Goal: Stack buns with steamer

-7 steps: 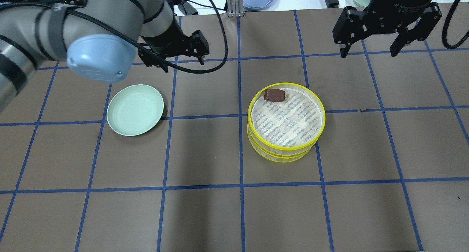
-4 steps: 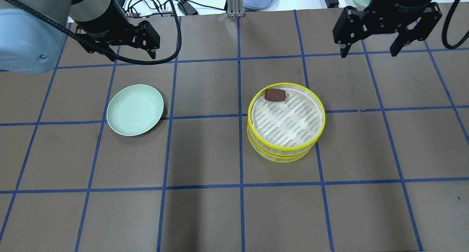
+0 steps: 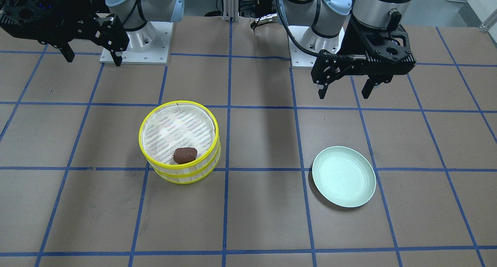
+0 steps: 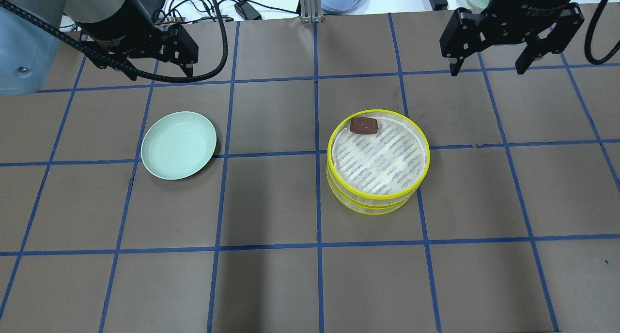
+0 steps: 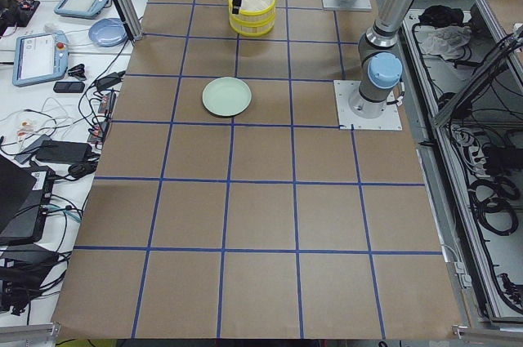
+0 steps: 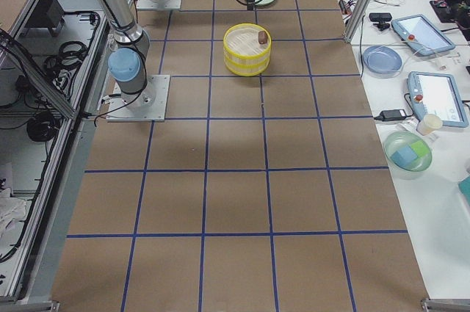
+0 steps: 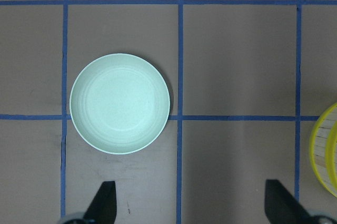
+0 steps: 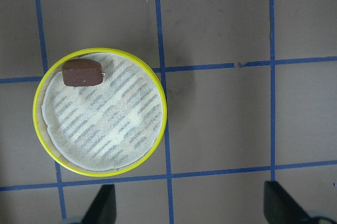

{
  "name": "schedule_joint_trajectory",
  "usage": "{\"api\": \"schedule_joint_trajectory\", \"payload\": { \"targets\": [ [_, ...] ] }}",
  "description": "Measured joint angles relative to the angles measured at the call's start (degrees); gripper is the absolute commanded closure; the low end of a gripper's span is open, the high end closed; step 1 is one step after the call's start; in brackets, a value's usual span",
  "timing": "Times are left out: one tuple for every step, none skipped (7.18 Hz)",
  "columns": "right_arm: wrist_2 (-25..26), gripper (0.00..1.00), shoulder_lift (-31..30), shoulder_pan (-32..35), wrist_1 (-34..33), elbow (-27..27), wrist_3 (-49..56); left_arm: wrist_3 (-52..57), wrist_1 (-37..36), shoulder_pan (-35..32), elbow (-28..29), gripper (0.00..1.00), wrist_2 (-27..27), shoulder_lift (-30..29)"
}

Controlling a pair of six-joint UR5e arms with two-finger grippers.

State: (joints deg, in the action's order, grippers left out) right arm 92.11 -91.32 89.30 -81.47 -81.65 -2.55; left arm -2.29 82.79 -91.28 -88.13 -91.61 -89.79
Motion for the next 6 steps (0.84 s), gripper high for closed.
{"api": "schedule_joint_trajectory", "payload": {
  "targets": [
    [-0.02, 0.00, 0.00, 0.00, 0.00, 0.00, 0.00, -0.20, 0.05, -0.25, -0.04, 0.00, 0.10, 0.05],
    [-0.06, 0.00, 0.00, 0.00, 0.00, 0.00, 0.00, -0.33, 0.10, -0.43, -0.07, 0.00, 0.25, 0.10],
    [-0.10, 0.00, 0.00, 0.00, 0.00, 0.00, 0.00, -0.47, 0.23, -0.57, -0.12, 0.00, 0.37, 0.15],
    [-0.17, 0.00, 0.00, 0.00, 0.00, 0.00, 0.00, -0.56, 0.40, -0.61, -0.16, 0.00, 0.41, 0.19],
    [-0.22, 0.00, 0.00, 0.00, 0.00, 0.00, 0.00, -0.57, 0.48, -0.64, -0.21, 0.00, 0.40, 0.21],
    [-0.25, 0.00, 0.02, 0.00, -0.02, 0.00, 0.00, -0.55, 0.51, -0.65, -0.28, 0.00, 0.38, 0.22]
  ]
}}
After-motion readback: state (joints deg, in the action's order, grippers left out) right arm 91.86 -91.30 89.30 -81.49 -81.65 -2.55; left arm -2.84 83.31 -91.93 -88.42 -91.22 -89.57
